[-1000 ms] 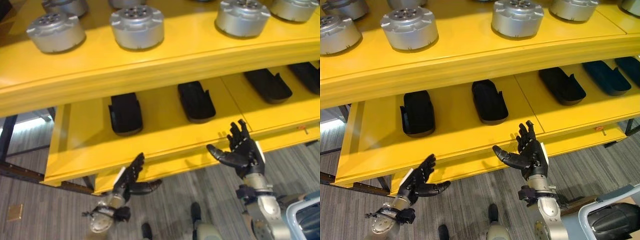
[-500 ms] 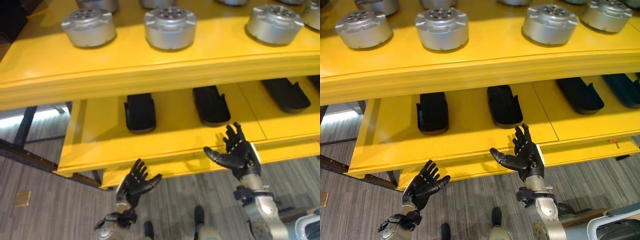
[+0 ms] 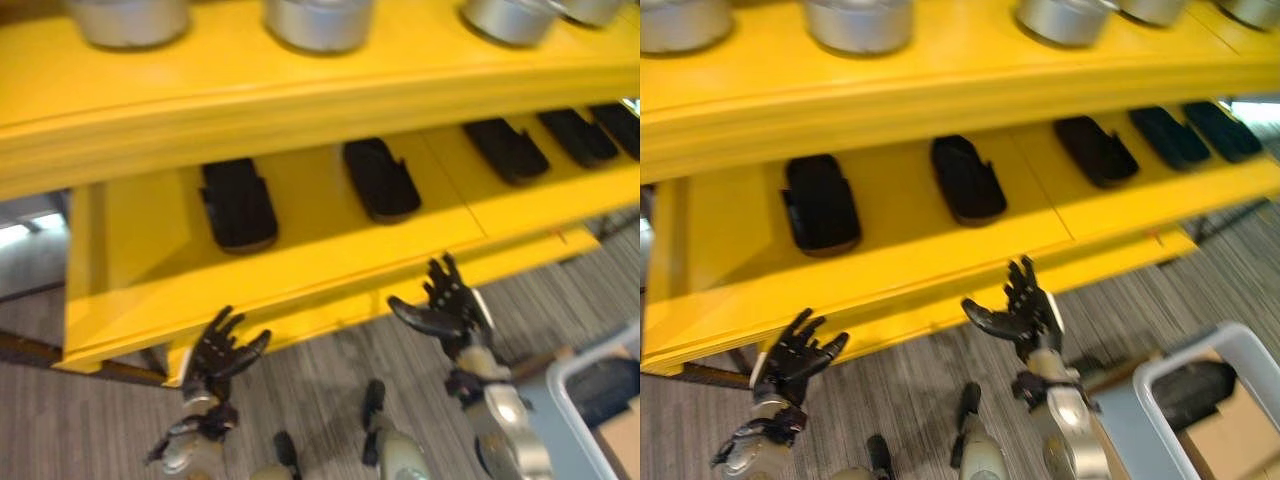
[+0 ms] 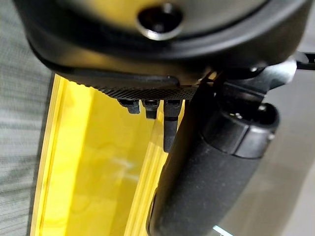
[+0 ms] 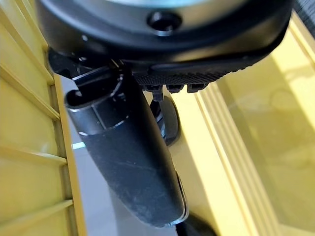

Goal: Move parts from the plastic box to the shelf.

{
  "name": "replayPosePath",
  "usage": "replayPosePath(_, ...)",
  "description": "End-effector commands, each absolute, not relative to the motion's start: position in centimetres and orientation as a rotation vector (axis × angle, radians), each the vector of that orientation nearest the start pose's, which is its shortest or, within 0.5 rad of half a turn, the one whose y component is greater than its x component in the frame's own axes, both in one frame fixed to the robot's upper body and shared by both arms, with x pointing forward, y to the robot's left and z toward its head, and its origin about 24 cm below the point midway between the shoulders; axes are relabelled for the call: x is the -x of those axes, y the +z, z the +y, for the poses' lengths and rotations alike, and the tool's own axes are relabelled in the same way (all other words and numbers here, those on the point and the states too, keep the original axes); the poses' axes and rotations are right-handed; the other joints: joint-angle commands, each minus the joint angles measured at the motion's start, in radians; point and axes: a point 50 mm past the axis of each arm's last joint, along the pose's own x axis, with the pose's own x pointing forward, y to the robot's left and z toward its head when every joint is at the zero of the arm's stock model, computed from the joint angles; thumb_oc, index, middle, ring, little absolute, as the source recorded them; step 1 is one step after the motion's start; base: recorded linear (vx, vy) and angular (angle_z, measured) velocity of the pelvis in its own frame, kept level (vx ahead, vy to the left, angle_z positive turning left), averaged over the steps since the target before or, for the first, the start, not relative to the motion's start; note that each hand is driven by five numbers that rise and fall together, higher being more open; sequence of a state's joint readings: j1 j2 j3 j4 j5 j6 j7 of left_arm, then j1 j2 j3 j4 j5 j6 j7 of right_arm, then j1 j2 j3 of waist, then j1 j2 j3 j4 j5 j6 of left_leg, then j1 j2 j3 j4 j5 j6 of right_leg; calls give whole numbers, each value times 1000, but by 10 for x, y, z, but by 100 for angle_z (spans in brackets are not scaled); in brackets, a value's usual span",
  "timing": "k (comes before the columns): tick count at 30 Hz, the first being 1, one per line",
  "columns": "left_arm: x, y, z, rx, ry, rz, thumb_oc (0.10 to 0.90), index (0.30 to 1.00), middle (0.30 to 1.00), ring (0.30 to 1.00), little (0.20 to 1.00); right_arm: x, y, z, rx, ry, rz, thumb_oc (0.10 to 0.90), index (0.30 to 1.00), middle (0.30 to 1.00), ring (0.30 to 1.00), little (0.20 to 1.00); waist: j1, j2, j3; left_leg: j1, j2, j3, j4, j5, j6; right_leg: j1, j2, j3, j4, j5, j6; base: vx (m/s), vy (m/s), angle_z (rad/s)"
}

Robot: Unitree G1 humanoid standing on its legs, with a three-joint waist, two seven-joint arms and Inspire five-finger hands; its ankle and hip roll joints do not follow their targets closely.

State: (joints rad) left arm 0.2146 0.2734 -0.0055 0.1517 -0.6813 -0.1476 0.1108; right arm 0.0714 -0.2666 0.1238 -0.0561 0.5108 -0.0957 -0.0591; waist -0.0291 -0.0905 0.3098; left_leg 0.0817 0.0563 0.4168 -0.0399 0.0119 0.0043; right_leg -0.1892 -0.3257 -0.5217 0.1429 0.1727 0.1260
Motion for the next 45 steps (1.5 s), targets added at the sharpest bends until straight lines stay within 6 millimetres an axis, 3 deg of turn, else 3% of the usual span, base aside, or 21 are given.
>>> replayPosePath(1,-228,48,224,379,168,-140,900,1000,1000,1000,1000,-246,101,-174,-229,88,-307,900,1000,1000,1000,1000,-14,-5,-53,-28,1,-93,11,-45,-2,56,-139,220,111,-18,105,-199,-33,-26)
replayPosePath(3,-226,48,225,386,165,-134,900,1000,1000,1000,1000,-247,103,-171,-240,99,-313,900,1000,1000,1000,1000,1,2,-60,-37,18,-65,37,-51,-2,71,-150,237,150,-40,97,-85,-80,-23)
replayPosePath(5,-222,47,229,375,169,-122,900,1000,1000,1000,1000,-250,105,-170,-238,110,-318,900,1000,1000,1000,1000,26,-2,-77,-44,36,-52,68,-72,-26,170,-177,175,84,-34,119,-15,-191,-38)
replayPosePath(8,-215,40,235,379,191,-99,900,1000,1000,1000,1000,-248,101,-171,-234,113,-297,900,1000,1000,1000,1000,40,-16,-107,-58,68,-18,103,-60,-56,224,-134,144,-59,-39,131,35,-264,-76)
replayPosePath(9,-209,34,236,401,207,-77,900,1000,1000,1000,1000,-246,100,-173,-235,122,-291,900,1000,1000,1000,1000,36,-17,-118,-74,120,-2,132,-40,-80,234,-87,157,-101,-76,125,30,-285,-83)
replayPosePath(11,-209,34,236,402,207,-76,900,1000,1000,1000,1000,-246,100,-173,-235,122,-289,900,1000,1000,1000,1000,36,-14,-120,-76,125,-2,137,-41,-82,234,-83,157,-102,-76,124,2,-196,-67)
replayPosePath(13,-205,30,236,439,210,-63,900,1000,1000,1000,1000,-240,101,-183,-228,100,-299,900,1000,1000,1000,1000,11,6,-120,-79,201,15,139,12,-128,250,-19,162,-135,-117,99,-25,-284,-54)
replayPosePath(14,-204,30,235,440,209,-62,900,1000,1000,1000,1000,-240,101,-184,-228,99,-298,900,1000,1000,1000,1000,12,9,-120,-78,205,15,138,15,-131,251,-14,162,-136,-118,97,0,-230,-51)
replayPosePath(17,-199,17,222,458,150,1,900,1000,1000,1000,1000,-228,93,-197,-236,40,-283,900,1000,1000,1000,1000,-33,62,-110,-38,294,29,95,101,-190,290,89,166,-167,-180,52,21,-260,-41)
replayPosePath(19,-198,15,219,455,135,12,900,1000,1000,1000,1000,-226,94,-199,-231,37,-285,900,1000,1000,1000,1000,-42,77,-106,-23,313,34,85,121,-203,303,110,164,-174,-188,42,32,-169,-25)
replayPosePath(20,-197,13,215,451,112,27,900,1000,1000,1000,1000,-222,93,-203,-226,23,-287,900,1000,1000,1000,1000,-67,98,-101,-8,347,45,72,155,-223,307,148,175,-178,-209,28,17,-188,-29)
replayPosePath(24,-200,13,207,445,70,34,900,1000,1000,1000,1000,-213,90,-213,-209,-22,-278,900,1000,1000,1000,1000,-107,126,-80,-7,402,6,104,175,-239,316,223,219,-163,-256,-22,39,-264,-35)
replayPosePath(25,-204,14,204,436,57,26,900,1000,1000,1000,1000,-211,90,-215,-206,-32,-284,900,1000,1000,1000,1000,-111,124,-60,-21,406,-61,175,173,-234,319,247,244,-157,-269,-39,16,-186,-12)
replayPosePath(26,-204,14,204,436,57,25,900,1000,1000,1000,1000,-211,90,-215,-206,-33,-285,900,1000,1000,1000,1000,-114,126,-58,-27,411,-68,185,169,-236,320,250,241,-157,-271,-41,-43,-231,-20)
replayPosePath(28,-208,16,202,442,51,17,900,1000,1000,1000,1000,-210,89,-218,-186,-42,-278,900,1000,1000,1000,1000,-105,123,-41,-60,394,-141,238,195,-206,322,264,251,-166,-260,-63,-64,-126,-34)
replayPosePath(30,-208,18,201,460,60,2,900,1000,1000,1000,1000,-213,91,-219,-167,-43,-277,900,1000,1000,1000,1000,-81,106,-31,-113,277,-299,289,134,-159,309,263,295,-176,-254,-69,-16,-111,-55)
replayPosePath(32,-203,17,203,453,76,7,900,1000,1000,1000,1000,-216,90,-220,-150,-36,-270,900,1000,1000,1000,1000,-52,81,-31,-171,140,-383,302,42,-123,306,261,339,-189,-247,-69,73,-77,-92)
replayPosePath(33,-201,15,205,438,82,12,900,1000,1000,1000,1000,-217,89,-221,-140,-35,-264,900,1000,1000,1000,1000,-39,77,-29,-199,92,-411,271,35,-114,307,264,364,-191,-242,-67,158,-16,-105)
replayPosePath(35,-199,12,205,425,83,21,900,1000,1000,1000,1000,-223,85,-218,-118,-7,-239,900,1000,1000,1000,1000,0,92,-9,-307,9,-507,136,149,-123,303,293,433,-189,-226,-70,186,47,-115)
replayPosePath(39,-204,17,205,415,82,-8,900,1000,1000,1000,1000,-233,92,-211,-95,29,-270,900,1000,1000,1000,1000,25,108,7,-328,-36,-495,77,199,-124,315,333,511,-183,-246,-81,96,55,-85)
replayPosePath(45,-207,18,198,422,57,-8,900,1000,1000,1000,1000,-233,90,-205,-115,38,-261,900,1000,1000,1000,1000,-8,99,-32,-234,-35,-472,43,155,-96,323,313,576,-188,-258,-78,113,148,-118)
